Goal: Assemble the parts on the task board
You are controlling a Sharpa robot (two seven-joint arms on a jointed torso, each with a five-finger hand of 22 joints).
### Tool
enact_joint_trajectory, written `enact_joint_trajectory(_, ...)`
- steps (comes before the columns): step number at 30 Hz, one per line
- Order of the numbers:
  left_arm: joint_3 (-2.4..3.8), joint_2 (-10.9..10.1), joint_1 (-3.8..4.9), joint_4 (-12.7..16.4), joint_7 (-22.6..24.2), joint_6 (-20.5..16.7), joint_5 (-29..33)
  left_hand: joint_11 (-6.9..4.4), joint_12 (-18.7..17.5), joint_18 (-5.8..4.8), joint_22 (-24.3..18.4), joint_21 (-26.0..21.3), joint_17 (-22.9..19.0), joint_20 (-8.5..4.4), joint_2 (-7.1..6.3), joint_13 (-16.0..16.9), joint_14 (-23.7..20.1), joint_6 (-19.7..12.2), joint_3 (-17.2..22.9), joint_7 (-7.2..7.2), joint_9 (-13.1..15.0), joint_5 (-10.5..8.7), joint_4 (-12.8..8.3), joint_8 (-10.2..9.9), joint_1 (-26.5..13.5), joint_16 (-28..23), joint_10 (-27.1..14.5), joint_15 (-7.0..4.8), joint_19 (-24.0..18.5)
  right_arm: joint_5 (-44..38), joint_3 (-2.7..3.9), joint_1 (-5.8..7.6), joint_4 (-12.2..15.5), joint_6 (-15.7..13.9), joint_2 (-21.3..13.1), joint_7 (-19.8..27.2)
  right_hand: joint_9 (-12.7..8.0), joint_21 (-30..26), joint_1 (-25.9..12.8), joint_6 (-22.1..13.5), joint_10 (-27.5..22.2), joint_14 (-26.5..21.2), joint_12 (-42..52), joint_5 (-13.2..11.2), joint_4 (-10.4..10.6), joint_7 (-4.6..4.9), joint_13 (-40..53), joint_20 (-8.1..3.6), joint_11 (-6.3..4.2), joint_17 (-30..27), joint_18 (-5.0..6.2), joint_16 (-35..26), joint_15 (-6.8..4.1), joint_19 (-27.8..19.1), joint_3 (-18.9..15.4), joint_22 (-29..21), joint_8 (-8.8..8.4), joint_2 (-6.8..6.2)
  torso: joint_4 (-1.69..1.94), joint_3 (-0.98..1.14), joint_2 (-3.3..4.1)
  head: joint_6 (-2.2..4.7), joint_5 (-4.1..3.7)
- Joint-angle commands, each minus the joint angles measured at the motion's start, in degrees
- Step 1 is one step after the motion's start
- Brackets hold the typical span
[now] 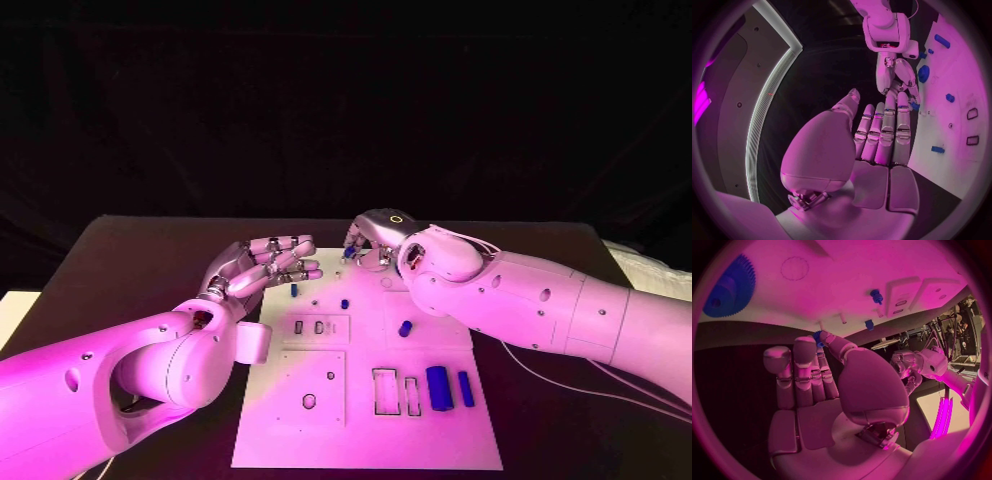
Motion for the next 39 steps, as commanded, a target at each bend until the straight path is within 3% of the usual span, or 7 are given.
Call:
enact_joint_trajectory(1, 0.08, -0.01, 0.23, 0.25, 0.53, 1.19, 0.08, 0.3, -0.19, 0.51, -0.06, -0.32, 0.05, -0.02, 0.6, -0.01, 0.33, -0.06, 0.01, 0.32, -0.05, -0.02, -0.3, -0.38, 0.11, -0.29, 0.2, 0.19, 0.29, -0.18, -0.02, 0.01, -0.57, 0.29, 0.57, -0.18, 0.05, 0.35, 0.52, 0.48, 0.43, 0.43, -0.18, 0.18, 0.01, 0.04, 0.05, 0.11, 0.06, 0.06, -0.33, 0.37, -0.3, 0.32, 0.36, 0.08, 0.31, -0.15, 0.27, -0.13, 0.28, 0.11, -0.02)
enact_joint_trajectory(5, 0.1, -0.07, 0.38, 0.27, 0.53, 1.19, 0.08, 0.3, -0.19, 0.51, -0.06, -0.32, 0.05, -0.02, 0.6, -0.01, 0.33, -0.06, 0.01, 0.32, -0.05, -0.02, -0.3, -0.38, 0.11, -0.29, 0.2, 0.19, 0.29, -0.17, -0.04, 0.0, -0.91, 0.95, 0.97, -0.13, 0.04, 0.41, 0.49, 0.46, 0.39, 0.43, -0.2, 0.14, 0.08, 0.06, 0.03, 0.12, 0.09, 0.11, -0.34, 0.45, -0.29, 0.32, 0.4, 0.13, 0.28, -0.19, 0.47, -0.18, 0.39, 0.02, -0.05)
enact_joint_trajectory(14, 0.11, -0.25, 0.66, 0.22, 0.49, 1.19, 0.12, 0.3, -0.19, 0.51, -0.06, -0.32, 0.05, -0.02, 0.6, -0.01, 0.33, -0.06, 0.01, 0.32, -0.05, -0.02, -0.3, -0.38, 0.11, -0.29, 0.2, 0.19, 0.29, -0.22, -0.06, 0.0, -1.16, 2.41, 1.07, -0.52, 0.04, 0.49, 0.38, 0.43, 0.33, 0.4, -0.22, 0.04, 0.24, 0.09, 0.02, 0.14, 0.13, 0.16, -0.34, 0.57, -0.26, 0.31, 0.44, 0.2, 0.22, -0.27, 0.41, -0.25, 0.4, -0.16, 0.04)
enact_joint_trajectory(24, 0.11, -0.31, 0.8, 0.14, 0.42, 1.22, 0.32, 0.28, -0.24, 0.51, -0.09, -0.37, 0.09, -0.03, 0.63, -0.01, 0.36, -0.02, 0.02, 0.28, -0.04, -0.02, -0.48, -0.44, 0.15, -0.38, 0.24, 0.18, 0.33, -0.49, -0.08, 0.0, -0.99, 3.8, 1.07, -0.81, 0.06, 0.67, 0.16, 0.44, 0.31, 0.3, -0.21, -0.39, 0.58, 0.07, 0.03, 0.19, 0.14, 0.23, -0.35, 0.79, -0.22, 0.25, 0.45, 0.35, 0.16, -0.54, 0.63, -0.3, 0.42, -0.35, -0.06)
enact_joint_trajectory(39, 0.11, -0.55, 0.86, -0.06, 0.41, 1.16, 0.63, 0.28, -0.24, 0.51, -0.09, -0.37, 0.09, -0.03, 0.63, -0.01, 0.36, -0.02, 0.02, 0.28, -0.04, -0.02, -0.48, -0.44, 0.15, -0.38, 0.24, 0.18, 0.33, -0.89, -0.08, -0.02, -0.41, 2.72, 0.63, -0.95, 0.06, 0.77, 0.02, 0.37, 0.22, 0.24, -0.23, -0.54, 0.77, 0.08, 0.02, 0.22, 0.16, 0.32, -0.36, 0.95, -0.2, 0.21, 0.42, 0.45, 0.09, -0.81, 0.67, -0.3, 0.42, -0.49, -0.13)
